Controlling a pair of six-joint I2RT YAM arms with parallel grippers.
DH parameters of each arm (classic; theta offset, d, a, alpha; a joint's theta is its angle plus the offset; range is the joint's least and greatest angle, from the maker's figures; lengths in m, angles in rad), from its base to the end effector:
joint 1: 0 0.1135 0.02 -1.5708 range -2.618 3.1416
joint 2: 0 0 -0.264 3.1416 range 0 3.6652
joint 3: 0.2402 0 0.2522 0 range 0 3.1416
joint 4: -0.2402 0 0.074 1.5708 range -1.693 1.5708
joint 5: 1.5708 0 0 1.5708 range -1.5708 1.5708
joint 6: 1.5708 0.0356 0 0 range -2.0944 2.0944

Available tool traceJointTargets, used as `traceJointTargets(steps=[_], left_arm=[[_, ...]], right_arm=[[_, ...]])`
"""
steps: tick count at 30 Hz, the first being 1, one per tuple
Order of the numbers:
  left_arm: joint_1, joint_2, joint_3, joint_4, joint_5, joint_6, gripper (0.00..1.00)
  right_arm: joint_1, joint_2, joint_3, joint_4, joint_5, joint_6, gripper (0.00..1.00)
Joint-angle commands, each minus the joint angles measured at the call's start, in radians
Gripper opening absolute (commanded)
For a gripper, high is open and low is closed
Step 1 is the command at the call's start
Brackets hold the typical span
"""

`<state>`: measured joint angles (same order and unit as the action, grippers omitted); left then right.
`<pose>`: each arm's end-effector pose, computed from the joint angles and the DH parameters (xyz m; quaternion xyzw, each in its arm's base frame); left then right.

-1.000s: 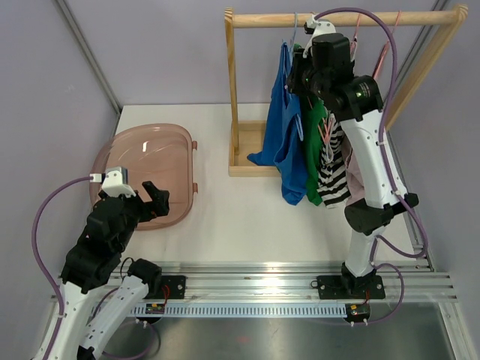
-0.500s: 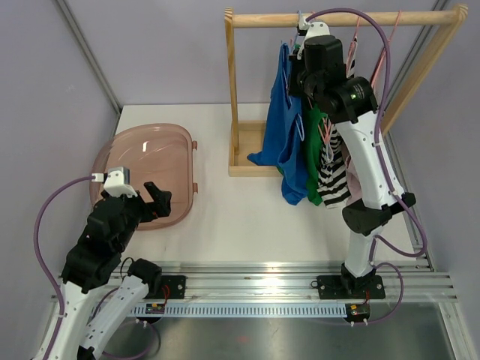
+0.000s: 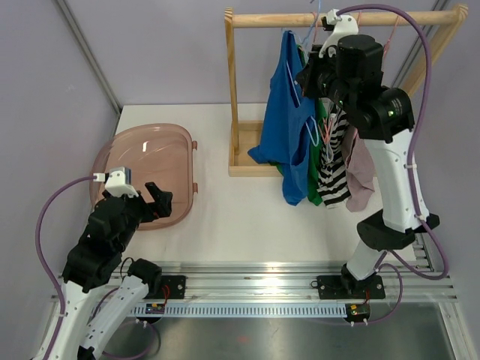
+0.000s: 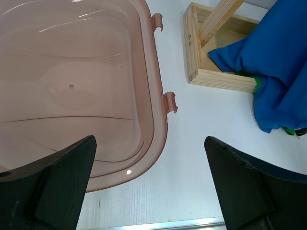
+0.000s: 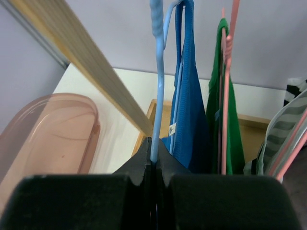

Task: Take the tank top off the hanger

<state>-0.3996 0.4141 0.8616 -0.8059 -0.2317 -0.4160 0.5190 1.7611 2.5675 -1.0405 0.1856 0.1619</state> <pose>0.0722 -0.0216 0.3417 -0.0725 0.8157 -0.1372 0.5572 0.2656 0.1442 0.5658 -0.0823 0.7792 0.1375 0.6059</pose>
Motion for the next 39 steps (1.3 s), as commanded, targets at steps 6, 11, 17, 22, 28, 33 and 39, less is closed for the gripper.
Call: traceJointTargets(steps=[6, 11, 17, 22, 28, 33, 39], left_arm=[[0.004, 0.017, 0.042, 0.111, 0.083, 0.029, 0.99], [0.001, 0.167, 0.175, 0.169, 0.195, 0.031, 0.99], [-0.123, 0.342, 0.399, 0.237, 0.207, 0.016, 0.99], [-0.358, 0.477, 0.597, 0.246, 0.016, 0.107, 0.99], [-0.734, 0.678, 0.743, 0.301, -0.311, 0.278, 0.99], [-0.895, 0.791, 0.778, 0.382, -0.474, 0.387, 0.99], [-0.933, 0.858, 0.772, 0.439, -0.613, 0.436, 0.9]], right_arm=[[0.006, -0.267, -0.171, -0.068, -0.233, 0.057, 0.0], [0.006, -0.434, -0.386, -0.093, -0.403, 0.074, 0.0], [0.006, -0.668, -0.659, -0.027, -0.624, 0.145, 0.0], [0.007, -0.753, -0.791, 0.03, -0.738, 0.206, 0.0], [0.006, -0.784, -0.776, 0.028, -0.772, 0.248, 0.0], [0.007, -0.816, -0.762, 0.042, -0.836, 0.268, 0.0], [0.006, -0.854, -0.733, 0.004, -0.856, 0.255, 0.0]])
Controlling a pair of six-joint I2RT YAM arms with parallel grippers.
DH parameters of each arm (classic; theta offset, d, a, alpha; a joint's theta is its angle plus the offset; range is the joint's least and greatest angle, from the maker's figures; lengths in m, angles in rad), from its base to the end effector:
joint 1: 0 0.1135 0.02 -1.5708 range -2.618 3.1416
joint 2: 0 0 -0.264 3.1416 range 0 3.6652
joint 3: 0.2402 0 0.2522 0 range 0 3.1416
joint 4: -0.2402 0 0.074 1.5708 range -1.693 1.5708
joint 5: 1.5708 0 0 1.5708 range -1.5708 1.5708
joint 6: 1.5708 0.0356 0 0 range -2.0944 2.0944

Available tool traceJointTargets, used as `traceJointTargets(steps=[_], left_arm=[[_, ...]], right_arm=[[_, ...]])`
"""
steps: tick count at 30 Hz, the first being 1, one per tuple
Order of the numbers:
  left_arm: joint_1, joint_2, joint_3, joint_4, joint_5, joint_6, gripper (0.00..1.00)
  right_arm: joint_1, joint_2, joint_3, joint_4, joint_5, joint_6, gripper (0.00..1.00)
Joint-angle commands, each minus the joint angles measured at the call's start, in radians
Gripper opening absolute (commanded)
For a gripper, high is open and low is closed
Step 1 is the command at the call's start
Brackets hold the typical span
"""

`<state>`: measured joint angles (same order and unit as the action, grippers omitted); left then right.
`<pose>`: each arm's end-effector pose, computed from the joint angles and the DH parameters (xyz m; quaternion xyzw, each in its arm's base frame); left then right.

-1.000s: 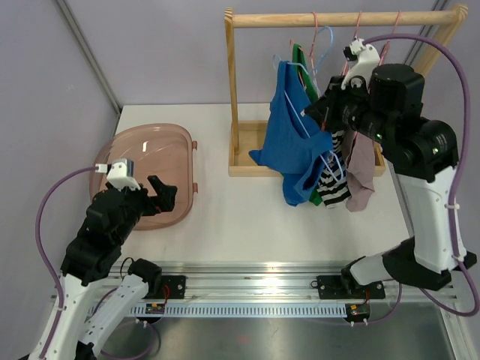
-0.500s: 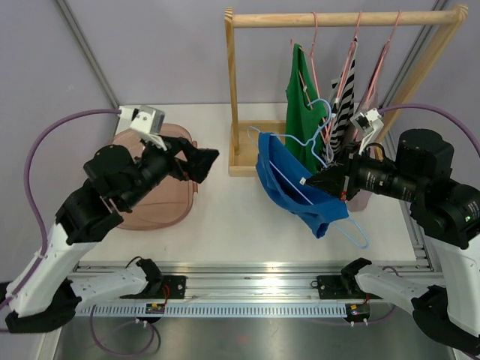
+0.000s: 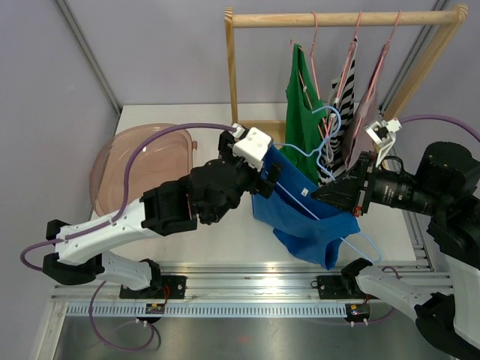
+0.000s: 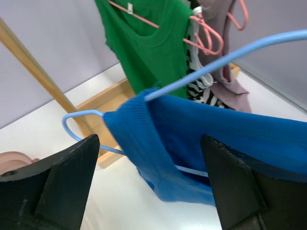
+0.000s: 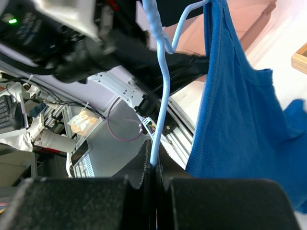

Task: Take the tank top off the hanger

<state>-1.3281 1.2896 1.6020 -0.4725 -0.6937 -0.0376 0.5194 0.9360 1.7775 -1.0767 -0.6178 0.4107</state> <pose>0.0849 -0.2483 0.4834 0.2546 0.7046 -0.1839 0.6363 0.0611 0.0587 0.5247 -0.2286 0.7367 0.4779 0.4202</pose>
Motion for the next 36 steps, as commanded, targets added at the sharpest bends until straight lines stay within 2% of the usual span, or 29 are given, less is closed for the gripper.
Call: traceJointTargets(steps=[1, 5, 6, 8, 9, 11, 13, 16, 17, 20, 23, 30, 36], left_arm=[[-0.005, -0.019, 0.024, 0.109, -0.155, 0.054, 0.86], [-0.005, -0.042, -0.019, 0.137, -0.138, 0.042, 0.61], [-0.005, -0.044, -0.028, 0.137, -0.136, 0.042, 0.49], [-0.005, -0.049, -0.036, 0.137, -0.129, 0.042, 0.4], [-0.005, -0.047, -0.036, 0.133, -0.13, 0.042, 0.25], [-0.005, -0.049, -0.036, 0.124, -0.158, 0.012, 0.1], [-0.002, -0.049, -0.036, 0.114, -0.232, 0.004, 0.0], [0.032, -0.056, -0.028, 0.047, -0.309, -0.043, 0.0], [0.091, -0.059, -0.011, 0.005, -0.303, -0.126, 0.0], [0.272, -0.091, -0.005, -0.138, -0.184, -0.307, 0.0], [0.417, -0.122, -0.031, -0.183, -0.061, -0.384, 0.0], [0.55, -0.098, -0.057, -0.248, 0.121, -0.478, 0.0], [0.613, -0.107, -0.076, -0.223, 0.181, -0.475, 0.0]], right_arm=[[0.005, -0.032, 0.062, 0.035, -0.053, 0.005, 0.0], [0.005, -0.042, 0.074, 0.02, -0.051, 0.004, 0.0], [0.005, -0.043, 0.073, 0.021, -0.046, 0.004, 0.0], [0.005, -0.045, 0.065, 0.018, -0.042, -0.003, 0.0], [0.005, -0.045, 0.06, 0.015, -0.039, -0.007, 0.0], [0.005, -0.049, 0.043, 0.011, -0.023, -0.033, 0.0], [0.005, -0.063, 0.017, 0.006, 0.001, -0.059, 0.0], [0.007, -0.085, -0.045, 0.001, 0.064, -0.101, 0.0], [0.005, -0.101, -0.065, 0.007, 0.064, -0.128, 0.0], [0.007, -0.152, -0.183, 0.055, 0.029, -0.182, 0.0], [0.005, -0.218, -0.281, 0.142, -0.011, -0.205, 0.0], [0.005, -0.267, -0.377, 0.239, -0.022, -0.253, 0.0], [0.005, -0.212, -0.362, 0.138, -0.008, -0.323, 0.0]])
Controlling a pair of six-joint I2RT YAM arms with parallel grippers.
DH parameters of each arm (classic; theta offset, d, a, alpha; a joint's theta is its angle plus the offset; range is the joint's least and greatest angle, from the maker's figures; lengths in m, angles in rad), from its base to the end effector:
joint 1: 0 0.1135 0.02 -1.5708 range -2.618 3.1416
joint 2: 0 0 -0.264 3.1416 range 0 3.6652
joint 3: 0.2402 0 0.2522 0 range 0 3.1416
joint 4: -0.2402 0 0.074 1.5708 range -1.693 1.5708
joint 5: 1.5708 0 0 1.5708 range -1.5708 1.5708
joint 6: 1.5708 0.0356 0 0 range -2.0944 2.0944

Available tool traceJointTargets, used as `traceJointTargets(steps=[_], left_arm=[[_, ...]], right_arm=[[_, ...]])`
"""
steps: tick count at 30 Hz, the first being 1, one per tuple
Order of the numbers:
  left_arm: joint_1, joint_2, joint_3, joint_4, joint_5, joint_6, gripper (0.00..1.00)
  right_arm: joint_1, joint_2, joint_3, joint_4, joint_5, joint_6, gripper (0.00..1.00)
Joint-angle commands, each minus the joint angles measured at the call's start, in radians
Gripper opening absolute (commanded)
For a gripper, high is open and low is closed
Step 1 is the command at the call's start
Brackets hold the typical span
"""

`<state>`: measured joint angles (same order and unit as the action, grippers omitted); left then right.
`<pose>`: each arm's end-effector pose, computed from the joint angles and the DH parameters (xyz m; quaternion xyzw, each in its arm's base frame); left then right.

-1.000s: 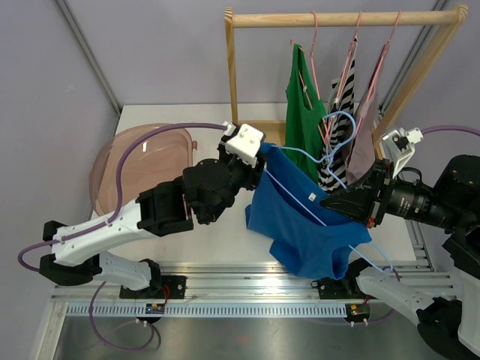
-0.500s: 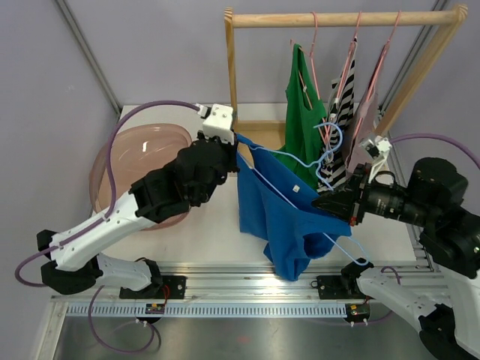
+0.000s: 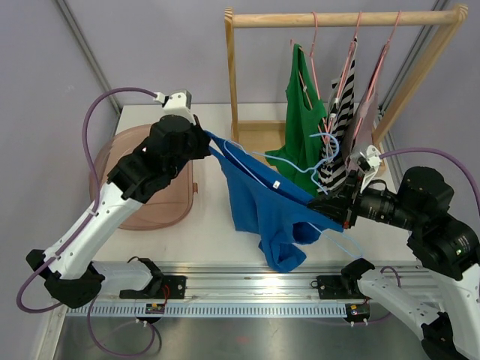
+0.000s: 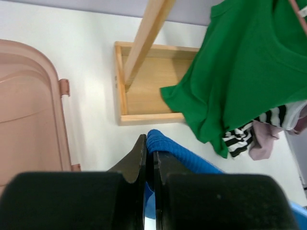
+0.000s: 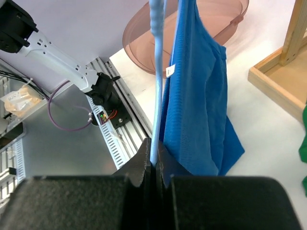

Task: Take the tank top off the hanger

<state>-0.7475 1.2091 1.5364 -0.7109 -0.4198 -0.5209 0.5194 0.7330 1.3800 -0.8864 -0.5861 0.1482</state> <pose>0.1844 -0.1512 0.4561 -0.0241 0.8187 -0.1850 0.5430 0.0630 0.0587 0.4611 -0.3143 0.7071 0.4084 0.4842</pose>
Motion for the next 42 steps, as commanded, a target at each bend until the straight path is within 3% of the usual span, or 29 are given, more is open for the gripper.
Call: traceJointTargets(steps=[1, 6, 9, 12, 18, 20, 23, 28, 30, 32, 33, 34, 36, 38, 42], left_arm=[[0.033, -0.034, -0.021, 0.039, -0.052, 0.031, 0.0], [0.033, -0.077, -0.087, 0.105, -0.022, 0.073, 0.0], [0.033, -0.065, -0.111, 0.099, -0.004, 0.053, 0.0], [0.033, -0.098, -0.215, 0.18, 0.087, 0.021, 0.0], [0.031, -0.204, -0.43, 0.466, 0.404, -0.063, 0.0], [0.022, -0.223, -0.536, 0.571, 0.573, -0.086, 0.0], [-0.05, -0.241, -0.611, 0.697, 0.662, -0.051, 0.0], [-0.254, -0.203, -0.611, 0.686, 0.702, 0.119, 0.0], [-0.314, -0.191, -0.602, 0.616, 0.597, 0.134, 0.0], [-0.319, -0.171, -0.599, 0.556, 0.419, 0.107, 0.0], [-0.319, -0.161, -0.585, 0.472, 0.247, 0.092, 0.0], [-0.319, -0.145, -0.579, 0.431, 0.192, 0.058, 0.0], [-0.319, -0.132, -0.578, 0.351, 0.104, 0.039, 0.0], [-0.317, -0.134, -0.591, 0.349, 0.13, 0.042, 0.0], [-0.319, -0.19, -0.668, 0.483, 0.332, 0.058, 0.0]], right_arm=[[0.007, 0.009, 0.033, -0.066, -0.025, -0.061, 0.0], [0.005, 0.011, -0.002, -0.03, -0.055, -0.061, 0.0], [0.007, -0.059, -0.074, 0.126, -0.063, -0.01, 0.0], [0.005, -0.171, -0.205, 0.367, 0.032, 0.071, 0.0], [0.007, -0.319, -0.472, 0.838, 0.254, 0.234, 0.0], [0.005, -0.325, -0.545, 1.013, 0.298, 0.289, 0.0], [0.007, -0.279, -0.588, 1.185, 0.333, 0.344, 0.0], [0.005, -0.16, -0.63, 1.447, 0.318, 0.416, 0.0], [0.007, -0.13, -0.633, 1.46, 0.334, 0.432, 0.0], [0.005, -0.109, -0.495, 1.202, 0.371, 0.371, 0.0], [0.005, -0.071, -0.44, 1.093, 0.431, 0.354, 0.0], [0.005, -0.048, -0.342, 0.904, 0.46, 0.318, 0.0], [0.005, 0.003, -0.282, 0.734, 0.531, 0.295, 0.0], [0.005, 0.012, -0.291, 0.728, 0.54, 0.274, 0.0], [0.005, -0.058, -0.551, 1.102, 0.5, 0.293, 0.0]])
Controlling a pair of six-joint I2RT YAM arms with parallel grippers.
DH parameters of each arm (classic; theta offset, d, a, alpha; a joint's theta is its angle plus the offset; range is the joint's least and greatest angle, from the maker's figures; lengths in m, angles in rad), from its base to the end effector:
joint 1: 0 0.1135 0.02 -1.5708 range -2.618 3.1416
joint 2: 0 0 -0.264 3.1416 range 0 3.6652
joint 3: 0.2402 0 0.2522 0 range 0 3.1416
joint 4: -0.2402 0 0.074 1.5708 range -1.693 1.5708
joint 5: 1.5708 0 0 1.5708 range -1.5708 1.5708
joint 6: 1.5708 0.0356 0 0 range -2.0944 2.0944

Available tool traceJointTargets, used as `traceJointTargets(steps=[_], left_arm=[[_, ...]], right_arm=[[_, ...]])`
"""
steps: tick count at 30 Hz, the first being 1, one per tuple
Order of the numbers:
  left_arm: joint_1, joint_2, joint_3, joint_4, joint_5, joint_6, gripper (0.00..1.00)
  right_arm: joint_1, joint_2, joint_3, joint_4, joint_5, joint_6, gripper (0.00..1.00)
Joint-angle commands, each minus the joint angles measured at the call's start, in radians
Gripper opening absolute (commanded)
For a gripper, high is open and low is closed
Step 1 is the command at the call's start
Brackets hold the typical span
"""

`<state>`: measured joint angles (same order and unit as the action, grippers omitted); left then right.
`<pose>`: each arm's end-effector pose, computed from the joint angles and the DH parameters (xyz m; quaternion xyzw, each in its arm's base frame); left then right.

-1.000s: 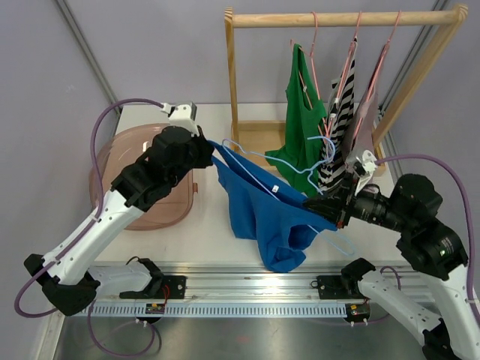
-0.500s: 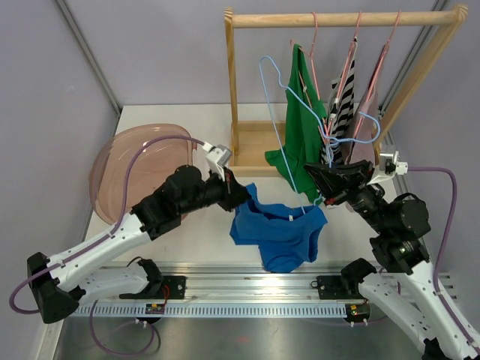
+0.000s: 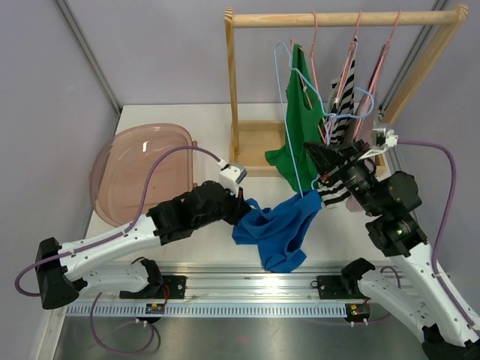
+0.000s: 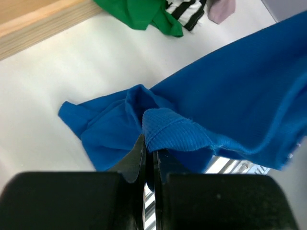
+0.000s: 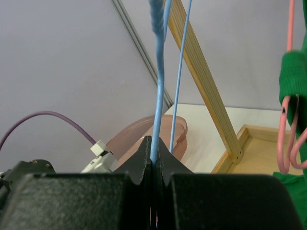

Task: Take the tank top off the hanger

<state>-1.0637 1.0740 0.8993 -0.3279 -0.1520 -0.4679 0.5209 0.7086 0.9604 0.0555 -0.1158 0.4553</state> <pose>0.1220 -0.2085 0.3095 0.2150 0.8318 -0.3047 0.4112 0.1247 0.0763 0.4375 -0.0660 0.5877 0.4080 0.6955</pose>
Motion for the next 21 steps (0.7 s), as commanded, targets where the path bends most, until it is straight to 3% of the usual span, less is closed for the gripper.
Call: traceJointTargets(steps=[1, 3, 5, 9, 11, 12, 14, 15, 17, 18, 20, 21], left_arm=[[-0.002, -0.074, -0.083, 0.148, 0.209, 0.009, 0.0], [-0.002, -0.124, -0.134, 0.297, 0.419, 0.006, 0.0], [-0.004, -0.143, -0.168, 0.355, 0.482, -0.005, 0.0], [-0.004, -0.155, -0.172, 0.293, 0.434, 0.0, 0.0], [-0.004, -0.149, -0.163, 0.207, 0.317, -0.012, 0.04], [-0.004, -0.143, -0.145, 0.167, 0.193, -0.027, 0.04], [-0.004, -0.117, -0.126, 0.068, 0.091, -0.035, 0.0], [-0.004, -0.108, -0.114, 0.04, 0.056, -0.038, 0.0], [-0.002, -0.092, -0.105, -0.025, -0.027, -0.058, 0.02], [-0.004, -0.089, -0.1, -0.04, -0.04, -0.06, 0.05], [-0.004, -0.092, -0.089, -0.08, -0.058, -0.061, 0.15], [-0.004, -0.101, -0.085, -0.091, -0.07, -0.06, 0.36]], right_arm=[[0.004, -0.064, -0.247, 0.357, 0.012, -0.001, 0.0], [0.004, -0.086, -0.336, 0.575, -0.042, 0.02, 0.0], [0.005, -0.083, -0.377, 0.615, -0.062, 0.034, 0.0], [0.004, -0.064, -0.402, 0.696, -0.09, 0.037, 0.0], [0.004, -0.064, -0.413, 0.757, -0.082, 0.034, 0.0], [0.004, -0.069, -0.395, 0.675, -0.059, 0.025, 0.0], [0.004, -0.066, -0.3, 0.551, -0.059, -0.02, 0.0], [0.004, -0.051, -0.252, 0.347, -0.039, -0.023, 0.0], [0.004, -0.012, -0.07, 0.117, -0.007, -0.032, 0.0], [0.005, 0.039, -0.013, -0.055, -0.002, -0.049, 0.0], [0.004, 0.089, 0.125, -0.208, 0.014, -0.087, 0.0], [0.004, 0.129, 0.162, -0.298, 0.037, -0.095, 0.0]])
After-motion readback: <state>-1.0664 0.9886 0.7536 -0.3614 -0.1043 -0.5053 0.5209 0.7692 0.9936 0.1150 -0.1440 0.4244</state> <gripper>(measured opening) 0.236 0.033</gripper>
